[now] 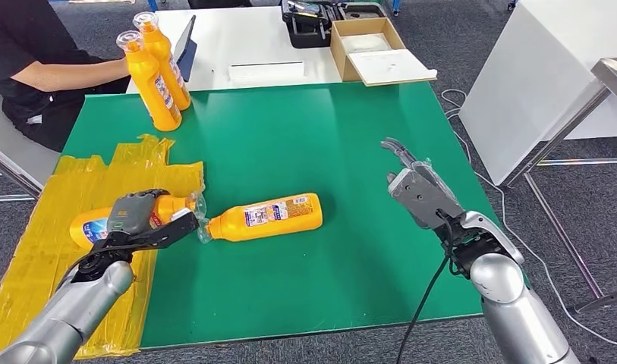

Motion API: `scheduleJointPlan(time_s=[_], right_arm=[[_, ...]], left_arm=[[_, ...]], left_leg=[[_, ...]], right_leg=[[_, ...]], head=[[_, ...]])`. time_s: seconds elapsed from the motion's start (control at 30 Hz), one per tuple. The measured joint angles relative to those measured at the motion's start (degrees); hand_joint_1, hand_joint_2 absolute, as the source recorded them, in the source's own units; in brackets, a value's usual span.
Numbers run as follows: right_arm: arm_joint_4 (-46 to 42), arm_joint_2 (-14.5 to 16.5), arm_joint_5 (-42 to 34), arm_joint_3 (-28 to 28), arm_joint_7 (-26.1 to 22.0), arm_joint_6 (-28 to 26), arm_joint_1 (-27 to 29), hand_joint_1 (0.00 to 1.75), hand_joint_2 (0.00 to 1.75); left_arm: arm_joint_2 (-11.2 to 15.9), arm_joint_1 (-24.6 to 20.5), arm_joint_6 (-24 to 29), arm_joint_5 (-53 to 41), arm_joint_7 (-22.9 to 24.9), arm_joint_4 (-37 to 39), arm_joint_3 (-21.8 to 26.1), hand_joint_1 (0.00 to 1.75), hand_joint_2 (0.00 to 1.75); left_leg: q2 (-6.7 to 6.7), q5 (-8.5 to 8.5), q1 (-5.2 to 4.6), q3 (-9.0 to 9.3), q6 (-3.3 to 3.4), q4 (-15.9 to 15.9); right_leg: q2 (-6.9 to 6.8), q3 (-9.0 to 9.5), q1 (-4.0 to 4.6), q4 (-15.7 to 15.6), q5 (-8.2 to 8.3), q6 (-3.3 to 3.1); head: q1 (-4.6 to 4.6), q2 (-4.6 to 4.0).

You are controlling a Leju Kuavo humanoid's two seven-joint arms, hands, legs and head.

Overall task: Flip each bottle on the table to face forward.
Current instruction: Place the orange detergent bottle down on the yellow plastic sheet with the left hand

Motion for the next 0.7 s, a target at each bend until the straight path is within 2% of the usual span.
scheduleJointPlan(time_s=[0.13, 0.33, 0.47, 0.63, 0.7], right_arm=[[0.00, 0.10, 0.99, 0.52, 0.06, 0.63, -0.13, 0.00, 0.00], [0.15, 0.16, 4.68, 1.28, 0.45, 1.96, 0.05, 0.00, 0.00], [0.86, 0.16, 6.75, 2.00, 0.63, 2.72, -0.28, 0.00, 1.75], [5.31, 0.17, 11.75, 4.83, 1.33, 3.10, -3.51, 0.00, 1.75], [7.06, 0.17, 13.44, 5.92, 1.38, 2.92, -4.81, 0.00, 0.87]], left_arm=[[-0.21, -0.72, -1.96, 0.16, 0.50, 1.67, -1.05, 0.00, 0.00], [-1.78, -1.60, -1.57, 6.93, 0.43, 2.16, 0.36, 0.00, 0.00], [-2.88, -1.72, -1.55, 12.59, 0.08, 1.75, 2.52, 0.00, 0.00], [-4.82, -1.74, -2.47, 23.41, 0.26, -0.84, 6.86, 0.00, 0.00], [-5.35, -1.72, -2.48, 25.47, 0.19, -1.89, 7.97, 0.00, 0.00]], left_leg=[[0.00, 0.00, 0.02, 0.09, 0.00, 0.00], [-0.01, 0.01, 0.04, 0.12, 0.00, 0.00], [-0.01, 0.01, 0.04, 0.11, 0.00, 0.00], [-0.03, 0.02, 0.03, 0.10, 0.00, 0.00], [-0.05, 0.02, 0.03, 0.09, 0.01, 0.00]], right_leg=[[0.00, 0.06, 0.00, 0.00, 0.00, 0.00], [0.00, 0.11, 0.01, 0.01, 0.00, 0.00], [0.00, 0.10, 0.01, 0.01, 0.00, 0.00], [-0.01, 0.10, 0.01, 0.01, 0.00, 0.00], [-0.01, 0.10, 0.01, 0.01, 0.00, 0.00]], head=[[0.00, 0.00], [0.01, 0.00], [0.01, 0.00], [0.01, 0.00], [0.01, 0.00]])
